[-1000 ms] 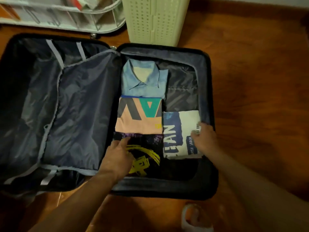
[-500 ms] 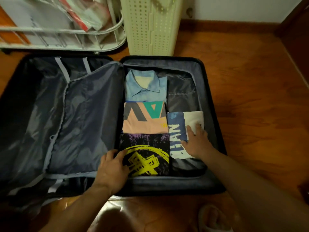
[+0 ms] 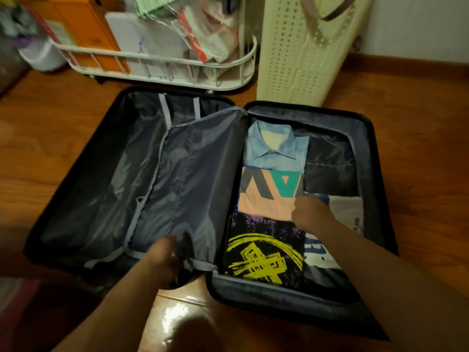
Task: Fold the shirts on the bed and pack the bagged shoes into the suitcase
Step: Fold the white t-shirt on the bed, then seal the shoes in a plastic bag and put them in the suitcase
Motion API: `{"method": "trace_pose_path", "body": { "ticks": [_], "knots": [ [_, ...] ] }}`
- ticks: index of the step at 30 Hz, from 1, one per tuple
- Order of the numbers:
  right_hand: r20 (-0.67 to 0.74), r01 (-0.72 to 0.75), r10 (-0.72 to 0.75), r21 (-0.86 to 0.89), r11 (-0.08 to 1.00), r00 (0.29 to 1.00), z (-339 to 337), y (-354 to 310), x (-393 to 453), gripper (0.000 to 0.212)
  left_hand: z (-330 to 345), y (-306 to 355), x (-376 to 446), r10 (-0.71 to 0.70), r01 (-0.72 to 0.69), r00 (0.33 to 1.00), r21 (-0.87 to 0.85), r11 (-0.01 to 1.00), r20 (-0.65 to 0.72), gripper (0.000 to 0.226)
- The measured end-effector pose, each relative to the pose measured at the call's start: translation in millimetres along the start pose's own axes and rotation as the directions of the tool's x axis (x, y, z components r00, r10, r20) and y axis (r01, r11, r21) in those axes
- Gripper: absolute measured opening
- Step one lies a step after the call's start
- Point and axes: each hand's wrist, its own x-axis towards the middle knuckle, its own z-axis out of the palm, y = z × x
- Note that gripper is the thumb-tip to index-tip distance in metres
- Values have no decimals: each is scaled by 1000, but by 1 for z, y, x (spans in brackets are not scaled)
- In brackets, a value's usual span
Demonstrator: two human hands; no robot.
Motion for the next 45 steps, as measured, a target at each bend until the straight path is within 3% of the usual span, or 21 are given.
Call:
{"method": "trace_pose_path", "body": {
  "ticks": [4, 5, 7, 8, 9, 10, 11, 12, 14, 16, 17, 18, 20, 22, 26, 29, 31, 34, 39, 42, 45],
  "knots": [
    [32, 91, -93, 59, 994, 995, -13, -25, -20, 36, 14, 6, -8, 21, 3, 988, -155, 988, 151, 22],
    [55, 105, -114, 145, 984, 992, -21, -26, -30, 37, 17, 6, -11, 72, -54, 990, -144, 988, 122, 27],
    [97, 41, -78, 331, 943, 992, -37, -19, -45, 36, 20, 1, -13, 337, -335, 941, -111, 936, 0, 63],
    [97, -28, -19, 462, 886, 995, -49, -14, -55, 33, 28, -1, -24, 522, -523, 852, -7, 852, -31, 73],
    [84, -40, -3, 509, 860, 996, -60, -4, -63, 31, 39, -9, -41, 689, -686, 723, 160, 710, 40, 76],
    [77, -52, 11, 550, 834, 997, -74, 8, -73, 29, 55, -20, -59, 806, -813, 558, 324, 484, 197, 73],
    [73, -77, 41, 609, 789, 997, -85, 24, -82, 29, 73, -35, -86, 817, -872, 418, 429, 237, 398, 67],
    [64, -89, 63, 663, 744, 996, -91, 43, -90, 27, 91, -60, -97, 737, -891, 315, 455, 12, 598, 60],
    [61, -130, 138, 804, 581, 989, -101, 76, -113, 16, 118, -112, -129, 333, -890, 342, 416, -186, 879, 51],
    [134, -209, 182, 845, 493, 974, -95, 103, -135, 7, 129, -159, -147, -182, -838, 522, 461, -291, 833, 47],
    [173, -246, 188, 828, 503, 967, -91, 113, -146, 13, 129, -176, -150, -328, -802, 590, 491, -340, 738, 48],
    [202, -278, 196, 796, 538, 960, -88, 120, -158, 18, 125, -188, -152, -369, -778, 627, 525, -346, 686, 52],
    [261, -310, 173, 713, 628, 950, -87, 118, -183, 21, 103, -190, -168, -266, -747, 664, 597, -293, 699, 54],
    [251, -271, 137, 647, 712, 958, -93, 89, -197, 16, 68, -157, -194, -44, -732, 659, 627, -265, 751, 45],
    [53, 43, -92, 588, 807, 994, -116, -37, -222, 12, -40, -48, -265, 406, -615, 654, 761, -206, 638, 33],
    [35, 302, -379, 537, 787, 925, -130, -167, -278, 21, -146, 20, -337, 766, -531, 516, 845, -64, 383, 29],
    [44, 525, -604, 445, 725, 796, -134, -246, -334, 25, -218, 41, -385, 877, -521, 445, 849, 87, 183, 27],
    [90, 758, -801, 277, 590, 591, -127, -344, -431, 15, -317, 36, -453, 909, -514, 415, 814, 270, -39, 28],
    [219, 937, -936, 160, 312, 274, -57, -483, -617, 12, -492, -45, -531, 858, -507, 338, 693, 513, -388, 25],
    [360, 985, -930, 118, 129, 78, 19, -530, -742, 17, -597, -132, -572, 715, -458, 289, 563, 687, -637, 29],
    [510, 987, -853, 157, -41, -116, 107, -527, -860, 14, -671, -255, -608, 479, -395, 247, 364, 844, -842, 30]
  ]
}}
